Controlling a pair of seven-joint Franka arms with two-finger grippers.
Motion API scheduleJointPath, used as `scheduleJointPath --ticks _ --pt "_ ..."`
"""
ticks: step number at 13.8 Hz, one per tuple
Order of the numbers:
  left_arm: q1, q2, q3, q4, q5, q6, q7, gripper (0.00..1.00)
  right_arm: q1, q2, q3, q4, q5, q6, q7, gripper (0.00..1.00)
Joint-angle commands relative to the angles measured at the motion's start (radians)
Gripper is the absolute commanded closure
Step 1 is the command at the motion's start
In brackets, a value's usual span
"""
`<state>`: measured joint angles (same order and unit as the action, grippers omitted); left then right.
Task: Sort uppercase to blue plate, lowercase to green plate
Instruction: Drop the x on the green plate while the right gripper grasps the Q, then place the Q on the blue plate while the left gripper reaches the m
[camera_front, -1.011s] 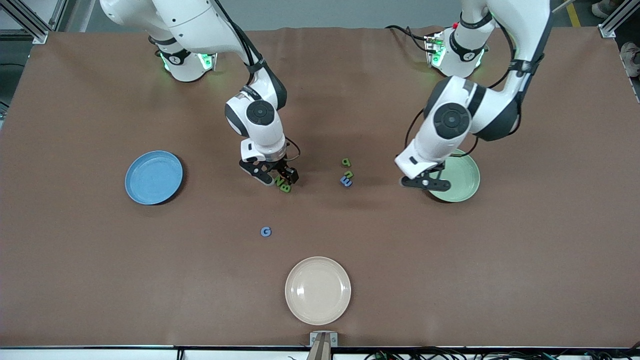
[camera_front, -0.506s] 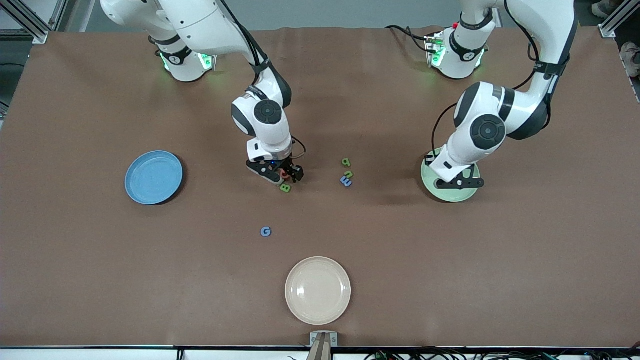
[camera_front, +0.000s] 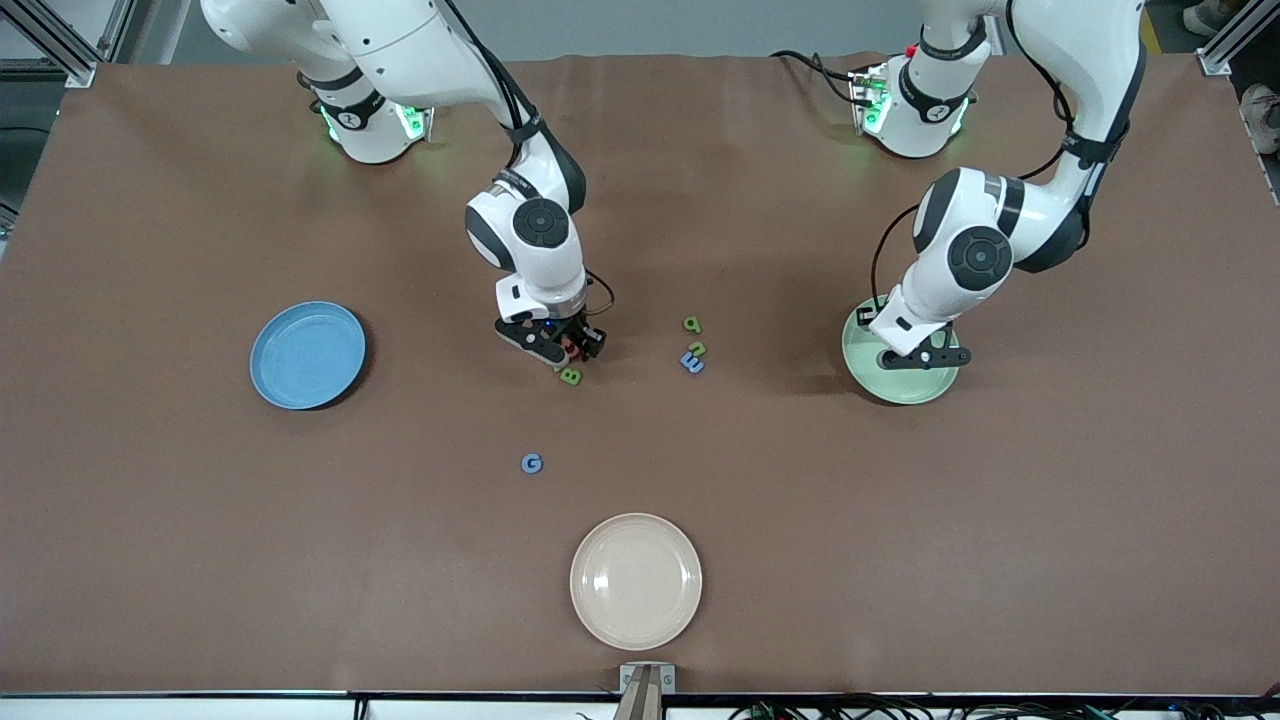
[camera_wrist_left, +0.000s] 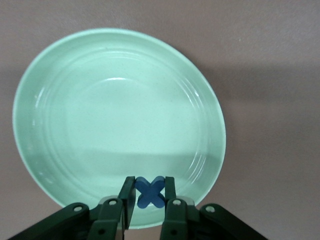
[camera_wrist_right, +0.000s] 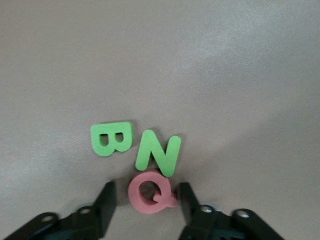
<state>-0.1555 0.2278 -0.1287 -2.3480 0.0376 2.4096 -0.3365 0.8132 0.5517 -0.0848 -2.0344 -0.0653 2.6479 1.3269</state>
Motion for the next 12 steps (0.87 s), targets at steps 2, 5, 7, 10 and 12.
scheduleJointPath --ticks 2,5,7,10,12 --pt "0.005 0.010 -0.005 -0.059 -0.001 0.097 0.013 0.84 0.014 0.013 -0.007 0.006 -0.019 -0.006 0.008 0.58" --pt "0.005 0.027 -0.005 -0.080 0.001 0.146 0.016 0.84 0.017 0.013 -0.007 0.005 -0.018 -0.008 0.009 0.60" --pt "0.005 0.030 -0.005 -0.089 0.010 0.155 0.016 0.79 0.015 0.014 -0.007 0.005 -0.019 -0.006 0.008 0.74" --pt "0.007 0.028 -0.005 -0.086 0.010 0.155 0.072 0.39 0.014 0.014 -0.007 0.005 -0.019 -0.008 0.005 0.90" --pt "0.007 0.022 -0.003 -0.082 0.010 0.155 0.143 0.16 0.004 0.013 -0.007 0.006 -0.019 -0.008 -0.014 0.96"
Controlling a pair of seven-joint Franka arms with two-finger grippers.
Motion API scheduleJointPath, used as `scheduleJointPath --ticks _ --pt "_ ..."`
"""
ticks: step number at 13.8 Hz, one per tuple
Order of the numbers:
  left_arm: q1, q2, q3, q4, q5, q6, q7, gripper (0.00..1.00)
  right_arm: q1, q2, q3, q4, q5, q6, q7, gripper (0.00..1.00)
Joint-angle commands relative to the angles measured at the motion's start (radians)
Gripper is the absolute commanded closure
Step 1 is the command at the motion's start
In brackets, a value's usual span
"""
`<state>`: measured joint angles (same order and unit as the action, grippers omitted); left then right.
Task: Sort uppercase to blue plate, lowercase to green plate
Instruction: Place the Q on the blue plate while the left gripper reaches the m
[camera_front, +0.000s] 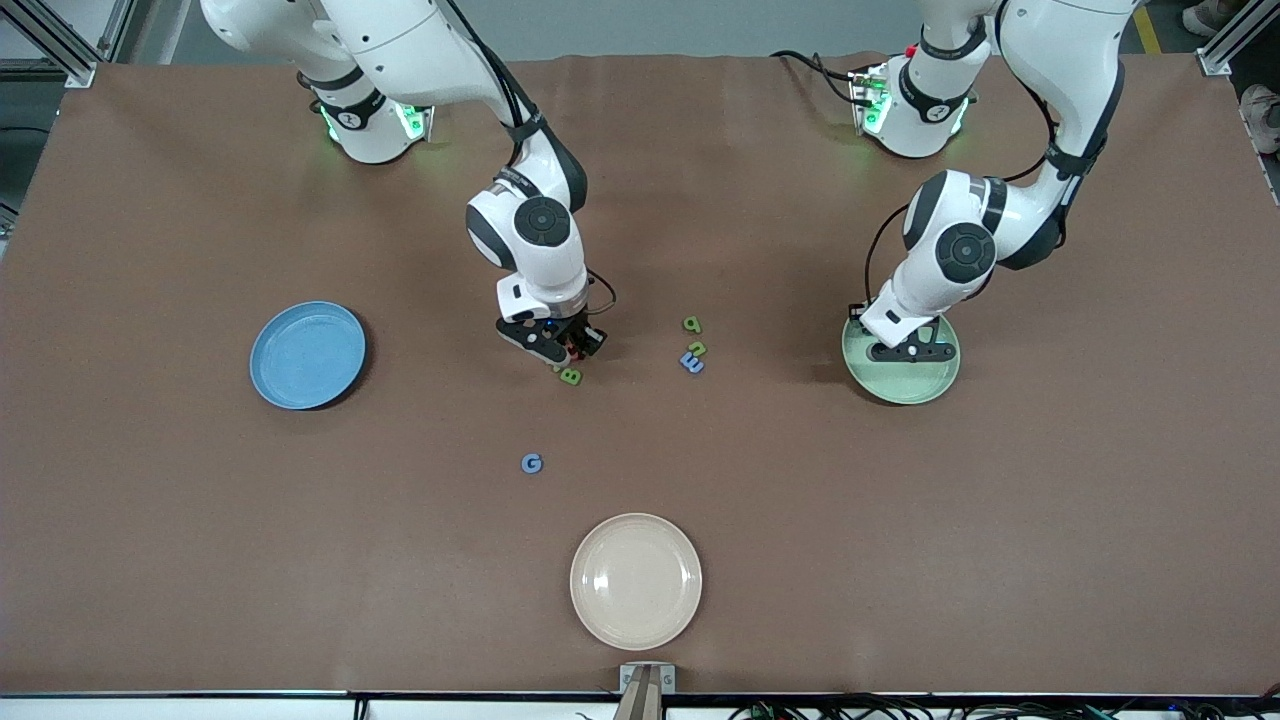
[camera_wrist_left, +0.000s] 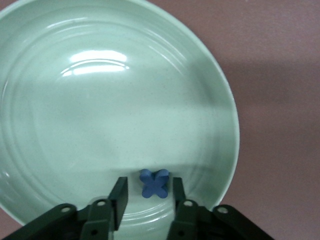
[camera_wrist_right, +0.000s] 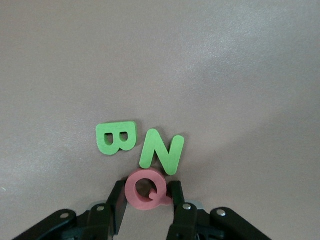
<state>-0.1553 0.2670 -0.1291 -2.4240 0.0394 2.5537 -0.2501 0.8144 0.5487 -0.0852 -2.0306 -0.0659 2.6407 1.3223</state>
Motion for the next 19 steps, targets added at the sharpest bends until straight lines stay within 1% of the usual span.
scheduleJointPath --ticks 1,2,4,5,6,8,10,12,13,16,19 --pt "0.007 -0.025 -0.004 -0.001 0.008 0.011 0.063 0.06 -0.001 0.014 -0.007 0.003 -0.018 -0.002 -0.020 0.97" --pt "0.007 -0.032 -0.004 0.011 0.008 0.008 0.061 0.00 -0.006 0.011 -0.008 0.004 -0.018 -0.025 -0.037 0.97" --pt "-0.006 -0.046 -0.007 0.043 0.008 0.000 0.057 0.00 -0.018 -0.001 -0.010 0.026 -0.018 -0.098 -0.076 0.97" --pt "-0.013 -0.046 -0.018 0.062 0.008 0.000 0.052 0.00 -0.026 -0.013 -0.010 0.039 -0.018 -0.143 -0.101 0.98" --pt "-0.018 -0.042 -0.046 0.092 0.008 0.000 0.046 0.00 -0.040 -0.032 -0.011 0.053 -0.018 -0.203 -0.133 0.98" --pt "-0.033 -0.022 -0.069 0.150 0.008 -0.006 0.041 0.00 -0.084 -0.085 -0.011 0.056 -0.017 -0.298 -0.216 0.98" --pt "-0.079 0.012 -0.075 0.218 0.008 -0.006 0.044 0.00 -0.136 -0.142 -0.011 0.053 -0.017 -0.393 -0.323 0.98" --pt "-0.134 0.067 -0.075 0.301 0.008 -0.006 0.045 0.00 -0.200 -0.206 -0.011 0.040 -0.017 -0.473 -0.455 0.98" --pt "-0.160 0.093 -0.075 0.339 0.008 -0.006 0.043 0.00 -0.236 -0.242 -0.013 0.023 -0.017 -0.496 -0.531 0.98" --pt "-0.242 0.171 -0.075 0.453 0.008 -0.004 0.041 0.00 -0.360 -0.323 -0.013 -0.043 -0.017 -0.499 -0.746 0.98" --pt "-0.292 0.227 -0.075 0.522 0.007 -0.006 0.041 0.00 -0.496 -0.363 -0.013 -0.103 -0.017 -0.489 -0.966 0.98"
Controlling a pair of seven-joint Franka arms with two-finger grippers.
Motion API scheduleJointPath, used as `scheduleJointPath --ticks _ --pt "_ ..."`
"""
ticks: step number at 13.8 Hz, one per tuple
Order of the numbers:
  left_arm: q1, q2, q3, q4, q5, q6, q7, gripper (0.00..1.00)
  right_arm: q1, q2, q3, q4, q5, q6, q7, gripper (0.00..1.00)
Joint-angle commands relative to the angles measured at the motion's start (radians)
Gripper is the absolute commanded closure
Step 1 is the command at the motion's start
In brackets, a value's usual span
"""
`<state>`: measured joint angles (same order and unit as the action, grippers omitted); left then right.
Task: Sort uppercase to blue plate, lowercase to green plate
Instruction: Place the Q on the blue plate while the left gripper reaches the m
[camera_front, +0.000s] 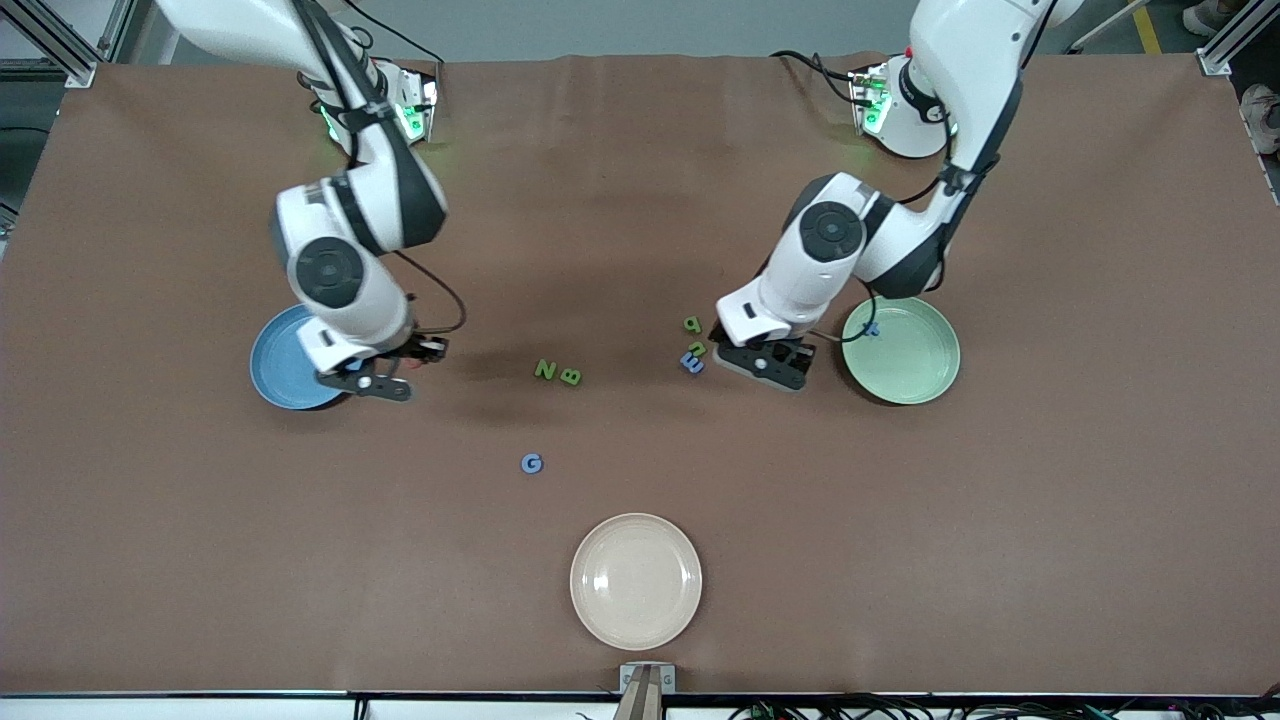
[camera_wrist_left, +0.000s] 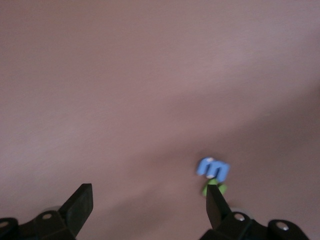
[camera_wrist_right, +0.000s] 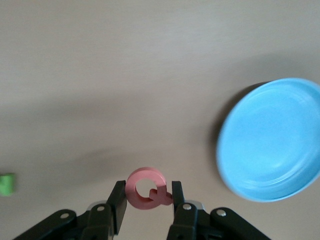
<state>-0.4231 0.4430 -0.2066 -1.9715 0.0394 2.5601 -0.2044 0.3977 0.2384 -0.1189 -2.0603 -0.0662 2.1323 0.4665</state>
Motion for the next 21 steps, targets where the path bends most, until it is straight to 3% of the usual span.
scheduleJointPath --ticks 1,7,9,10,11,12,15,18,21 --pt "-0.032 0.069 0.001 0.091 0.008 -0.012 -0.004 0.00 -0.120 -0.060 0.021 -0.092 -0.017 0.027 -0.177 0.98" --pt "-0.109 0.198 0.001 0.249 0.001 -0.113 -0.007 0.05 -0.313 -0.134 0.021 -0.351 -0.017 0.282 -0.454 0.98" --pt "-0.121 0.214 0.001 0.258 -0.001 -0.130 -0.012 0.09 -0.350 -0.136 0.021 -0.431 -0.017 0.391 -0.480 0.97" --pt "-0.123 0.220 0.001 0.257 0.000 -0.132 -0.012 0.10 -0.367 -0.133 0.021 -0.442 -0.017 0.409 -0.486 0.79" --pt "-0.123 0.232 0.003 0.258 0.005 -0.132 -0.012 0.10 -0.381 -0.130 0.022 -0.440 -0.015 0.409 -0.486 0.22" --pt "-0.125 0.243 0.003 0.260 0.007 -0.132 -0.012 0.10 -0.390 -0.130 0.024 -0.440 -0.014 0.405 -0.485 0.00" --pt "-0.125 0.258 0.003 0.258 0.008 -0.132 -0.012 0.13 -0.375 -0.136 0.028 -0.432 -0.001 0.396 -0.451 0.00" --pt "-0.128 0.263 0.004 0.257 0.010 -0.132 -0.012 0.18 -0.275 -0.137 0.030 -0.384 0.000 0.344 -0.286 0.00" --pt "-0.134 0.264 0.004 0.247 0.010 -0.132 -0.012 0.19 -0.148 -0.134 0.030 -0.321 0.058 0.287 -0.065 0.00"
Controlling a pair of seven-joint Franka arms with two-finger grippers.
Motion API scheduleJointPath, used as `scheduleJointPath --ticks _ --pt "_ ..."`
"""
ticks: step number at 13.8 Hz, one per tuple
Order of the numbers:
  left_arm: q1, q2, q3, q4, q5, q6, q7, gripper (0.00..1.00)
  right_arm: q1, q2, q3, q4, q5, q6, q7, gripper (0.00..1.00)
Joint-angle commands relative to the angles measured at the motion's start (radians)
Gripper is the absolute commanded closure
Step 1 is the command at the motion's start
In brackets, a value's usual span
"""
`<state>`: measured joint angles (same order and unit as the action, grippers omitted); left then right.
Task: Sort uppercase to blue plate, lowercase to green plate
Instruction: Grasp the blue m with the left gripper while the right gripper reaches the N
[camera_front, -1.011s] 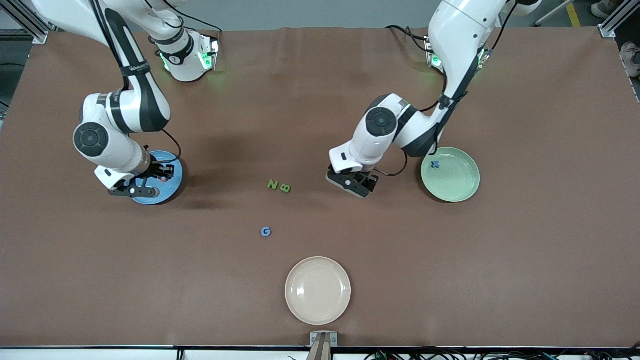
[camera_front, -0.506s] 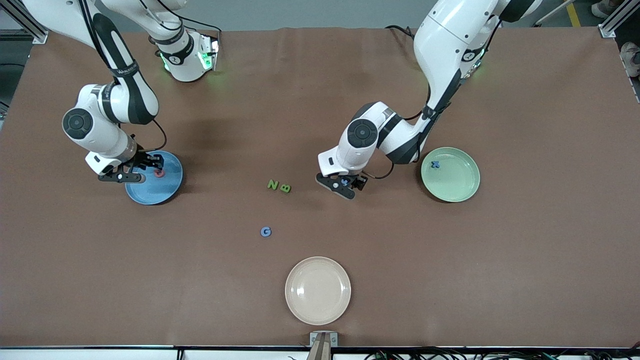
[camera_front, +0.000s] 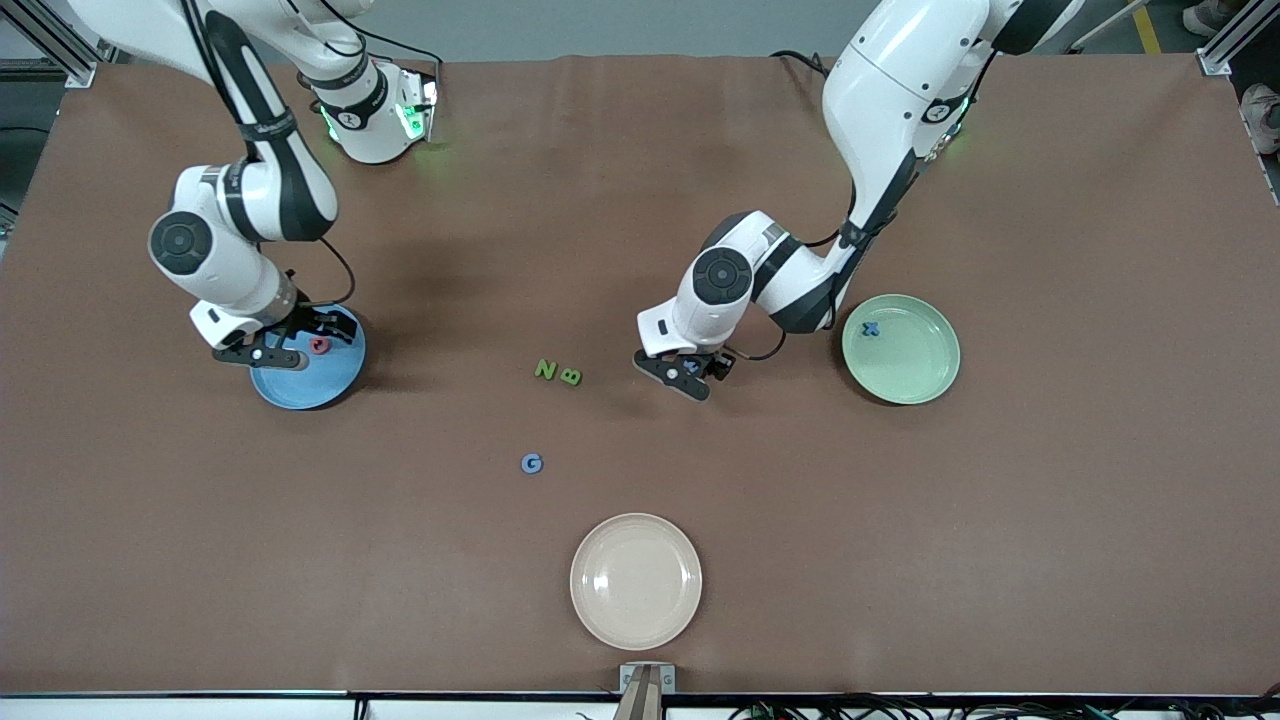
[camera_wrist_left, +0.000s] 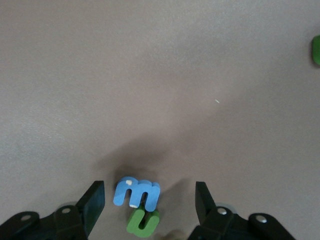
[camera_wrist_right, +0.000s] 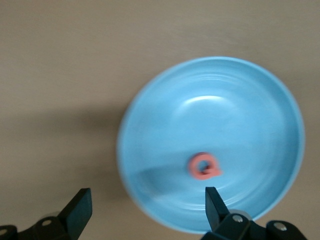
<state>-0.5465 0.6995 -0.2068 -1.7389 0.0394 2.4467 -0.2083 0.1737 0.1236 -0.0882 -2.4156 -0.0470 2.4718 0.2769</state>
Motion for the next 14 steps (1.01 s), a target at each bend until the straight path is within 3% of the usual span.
scheduleJointPath --ticks 1,5,8,14 --pt "-0.010 0.009 0.004 0.013 0.010 -0.018 -0.009 0.19 0.113 -0.018 -0.002 0.055 0.059 -0.071 0.222 0.00" --pt "-0.009 0.015 0.006 0.006 0.010 -0.018 -0.008 0.21 0.249 0.001 -0.002 0.136 0.061 -0.083 0.563 0.00" --pt "-0.007 0.015 0.007 0.004 0.010 -0.018 -0.008 0.24 0.308 0.073 -0.002 0.252 0.062 -0.174 0.628 0.00" --pt "-0.007 0.021 0.009 0.002 0.010 -0.018 -0.006 0.38 0.438 0.165 -0.002 0.274 0.064 -0.056 0.656 0.02"
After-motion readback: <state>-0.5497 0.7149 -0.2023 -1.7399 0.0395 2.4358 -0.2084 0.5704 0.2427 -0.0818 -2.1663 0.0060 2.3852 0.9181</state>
